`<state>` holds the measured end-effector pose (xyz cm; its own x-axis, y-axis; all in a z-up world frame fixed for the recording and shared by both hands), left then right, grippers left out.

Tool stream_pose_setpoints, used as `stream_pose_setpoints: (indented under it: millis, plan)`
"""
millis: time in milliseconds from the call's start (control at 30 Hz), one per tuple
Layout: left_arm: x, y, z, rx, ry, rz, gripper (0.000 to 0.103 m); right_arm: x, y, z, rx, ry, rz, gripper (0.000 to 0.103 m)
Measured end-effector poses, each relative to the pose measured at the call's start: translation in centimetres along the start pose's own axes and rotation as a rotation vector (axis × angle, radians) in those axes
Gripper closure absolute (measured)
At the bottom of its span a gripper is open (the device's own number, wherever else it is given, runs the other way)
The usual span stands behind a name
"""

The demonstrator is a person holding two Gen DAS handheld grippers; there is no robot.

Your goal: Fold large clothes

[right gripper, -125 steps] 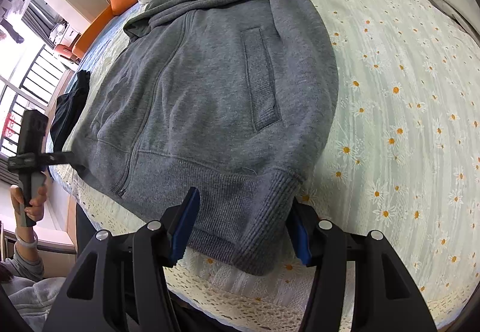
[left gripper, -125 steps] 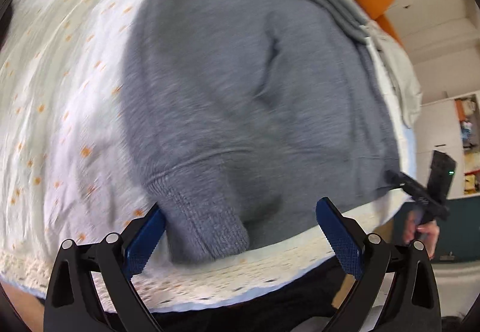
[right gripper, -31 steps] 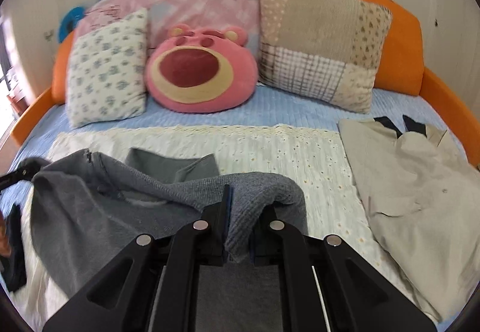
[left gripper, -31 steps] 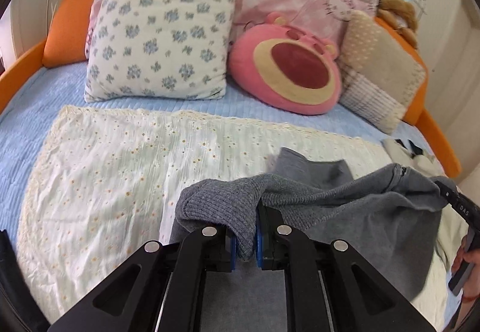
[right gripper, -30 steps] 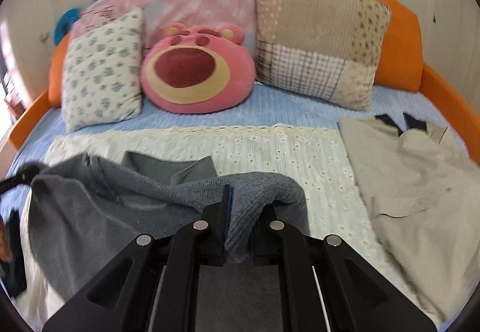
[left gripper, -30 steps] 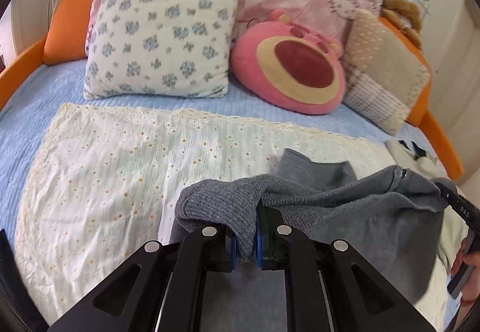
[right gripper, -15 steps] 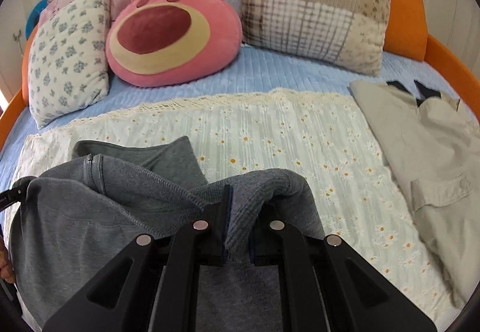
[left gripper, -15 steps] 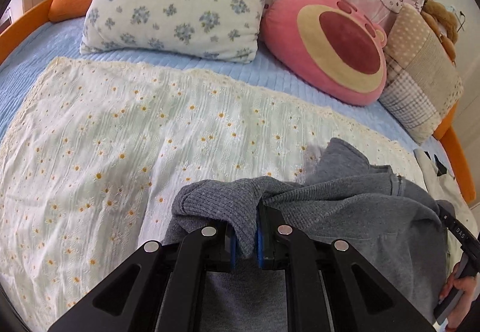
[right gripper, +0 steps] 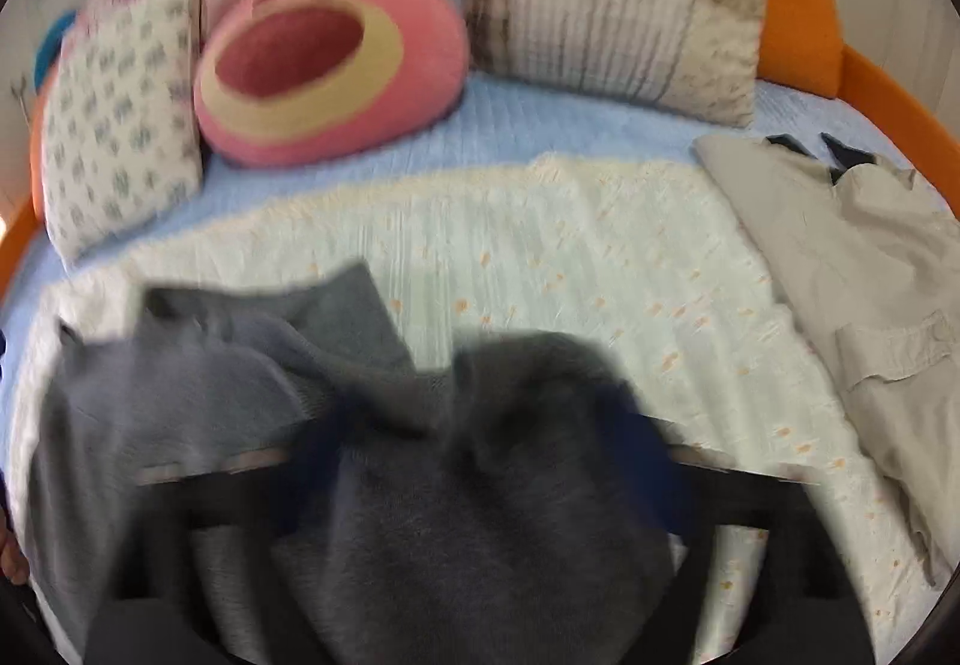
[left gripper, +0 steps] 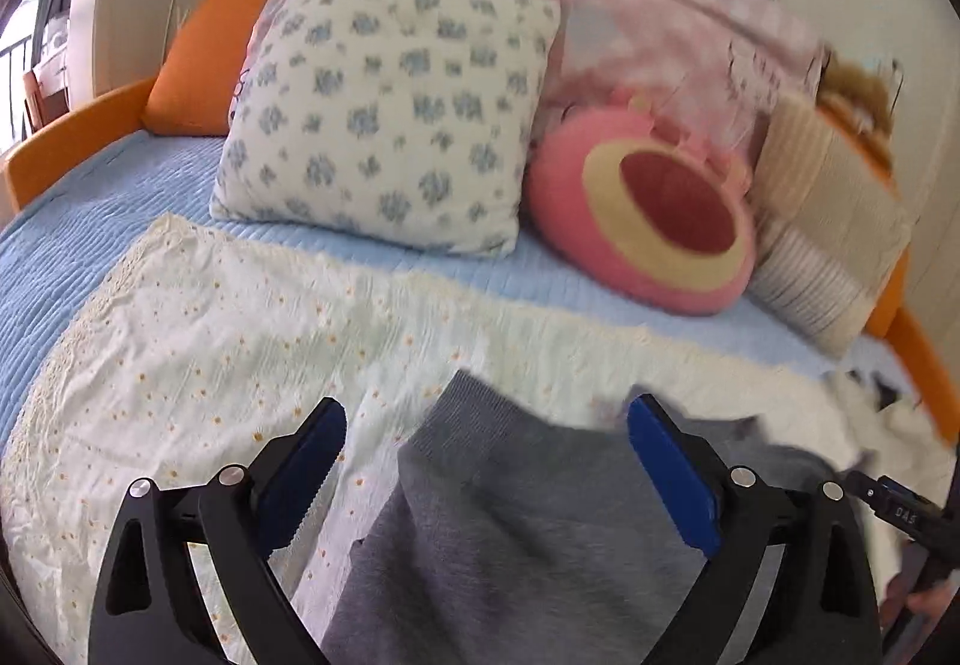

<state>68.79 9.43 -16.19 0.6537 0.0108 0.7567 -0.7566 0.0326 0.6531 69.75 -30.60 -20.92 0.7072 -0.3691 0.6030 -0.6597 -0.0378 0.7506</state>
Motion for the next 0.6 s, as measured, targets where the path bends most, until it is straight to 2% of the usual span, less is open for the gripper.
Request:
stream_pose_setpoints:
  millis: [67,133,200,267,300,333,367,400,500,567,600]
  plan:
    - [1.0,1.8,0.8,-0.046,-0.021,-0.002,0.007,1.5,2.6,-0.1,0.03,-0.005,0.054,0.008]
    - [1.3,4.0,2.3,-0.081,-0.076,0.015,0.007,2.4,5.7,-1.0,0.112,0.014,0.089,0.008]
    - [0.8,6.2,4.9,-0.109,-0.173,0.02,0.007,2.1,7.8,-2.2,0.166,0.073,0.102,0.008]
    - [-1.2,7.2,8.2,-0.138,-0.292,-0.017,0.007,0.4,8.7,-3.7,0.182,0.169,0.085,0.008]
    - [-2.0,7.3,9.1,-0.135,-0.323,-0.035,0.007,-1.0,8.4,-4.4,0.156,0.222,0.064,0.013]
    - [-3.4,6.9,10.7,-0.127,-0.37,-0.068,0.007,-1.8,7.9,-4.9,0.147,0.249,0.047,0.021]
    - [-4.5,6.3,11.7,-0.123,-0.4,-0.094,0.007,-3.0,7.1,-5.4,0.133,0.269,0.017,0.043]
    - [-5.5,5.7,12.5,-0.119,-0.418,-0.115,0.007,-4.1,6.0,-5.7,0.117,0.273,-0.017,0.058]
    - [-8.5,3.7,13.4,-0.118,-0.406,-0.174,0.007,-7.6,2.4,-5.7,0.067,0.241,-0.094,0.072]
    - [-10.4,2.1,13.0,-0.113,-0.366,-0.219,0.008,-9.5,0.8,-6.0,0.058,0.239,-0.131,0.079]
    - [-11.2,1.2,12.6,-0.105,-0.347,-0.242,0.009,-10.5,-0.4,-6.0,0.045,0.244,-0.151,0.079]
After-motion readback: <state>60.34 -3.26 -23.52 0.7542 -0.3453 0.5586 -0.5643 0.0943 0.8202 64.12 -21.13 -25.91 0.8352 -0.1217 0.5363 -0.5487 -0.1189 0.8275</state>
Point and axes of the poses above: each gripper's, at about its wrist camera, not at the fingertips, and y roughly against the way its jaws point, z to its right, x to its top, the point moved 10 cm from there along -y, roughly the way its jaws point, and after that the axes turned 15 degrees about -y, right-handed, at the moved point
